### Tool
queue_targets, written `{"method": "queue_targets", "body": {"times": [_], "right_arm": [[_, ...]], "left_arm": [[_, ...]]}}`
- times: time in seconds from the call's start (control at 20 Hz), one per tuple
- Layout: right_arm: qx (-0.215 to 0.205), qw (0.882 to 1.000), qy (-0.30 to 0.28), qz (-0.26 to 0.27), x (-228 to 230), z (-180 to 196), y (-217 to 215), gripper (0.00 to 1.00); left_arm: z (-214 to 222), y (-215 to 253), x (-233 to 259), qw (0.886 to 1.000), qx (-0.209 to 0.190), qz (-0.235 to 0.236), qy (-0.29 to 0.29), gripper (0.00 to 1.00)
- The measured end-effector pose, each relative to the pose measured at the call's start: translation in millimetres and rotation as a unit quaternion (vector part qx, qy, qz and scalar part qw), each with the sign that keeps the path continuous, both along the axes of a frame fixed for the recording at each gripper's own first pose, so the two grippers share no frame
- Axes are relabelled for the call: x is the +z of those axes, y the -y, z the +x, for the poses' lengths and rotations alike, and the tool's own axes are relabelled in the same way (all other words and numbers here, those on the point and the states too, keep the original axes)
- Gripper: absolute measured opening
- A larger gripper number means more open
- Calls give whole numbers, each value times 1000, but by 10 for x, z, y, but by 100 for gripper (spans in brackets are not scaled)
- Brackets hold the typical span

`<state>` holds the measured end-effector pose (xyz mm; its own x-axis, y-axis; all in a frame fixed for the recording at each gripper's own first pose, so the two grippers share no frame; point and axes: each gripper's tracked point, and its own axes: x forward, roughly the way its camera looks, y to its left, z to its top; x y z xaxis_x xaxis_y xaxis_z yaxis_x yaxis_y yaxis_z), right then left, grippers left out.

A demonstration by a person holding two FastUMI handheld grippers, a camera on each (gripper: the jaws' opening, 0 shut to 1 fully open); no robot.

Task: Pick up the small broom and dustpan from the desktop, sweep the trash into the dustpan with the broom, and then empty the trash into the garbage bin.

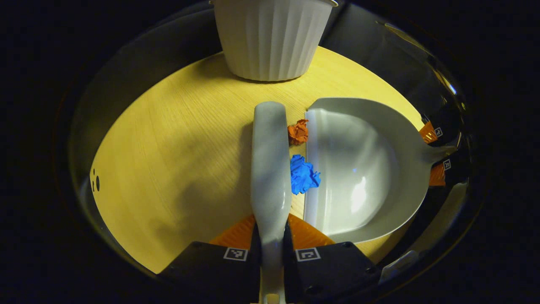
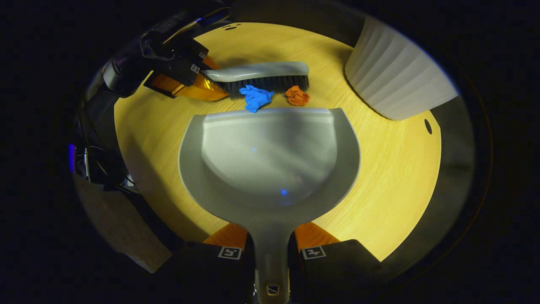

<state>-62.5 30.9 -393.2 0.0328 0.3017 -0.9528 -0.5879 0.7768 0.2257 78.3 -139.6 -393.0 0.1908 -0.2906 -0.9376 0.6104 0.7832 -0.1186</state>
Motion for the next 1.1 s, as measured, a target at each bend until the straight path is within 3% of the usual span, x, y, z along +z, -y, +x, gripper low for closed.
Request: {"method": "queue_targets", "body": {"times": [0.2, 0.4, 0.5, 0.7, 0.85, 1.1], "right_arm": [[-9, 1000, 12, 12, -116, 38, -29, 40], [-13, 999, 30, 26, -292, 138, -78, 37], [-21, 999, 37, 32, -396, 113, -88, 34], [-47, 997, 54, 40, -544, 139, 65, 39], [-76, 994, 65, 49, -615, 233, 139, 36], [-142, 987, 67, 28, -396, 277, 242, 36]], "left_arm": [[-226, 214, 124, 995, 18, -76, -60, 26], [-452, 288, 154, 988, 27, -113, -105, 27], [-476, 237, 202, 989, 36, -108, -98, 27], [-544, 78, 384, 989, 67, -108, -73, 27], [-587, -84, 391, 988, 99, -107, -46, 26], [-614, -415, 245, 982, 161, -93, 20, 26]]}}
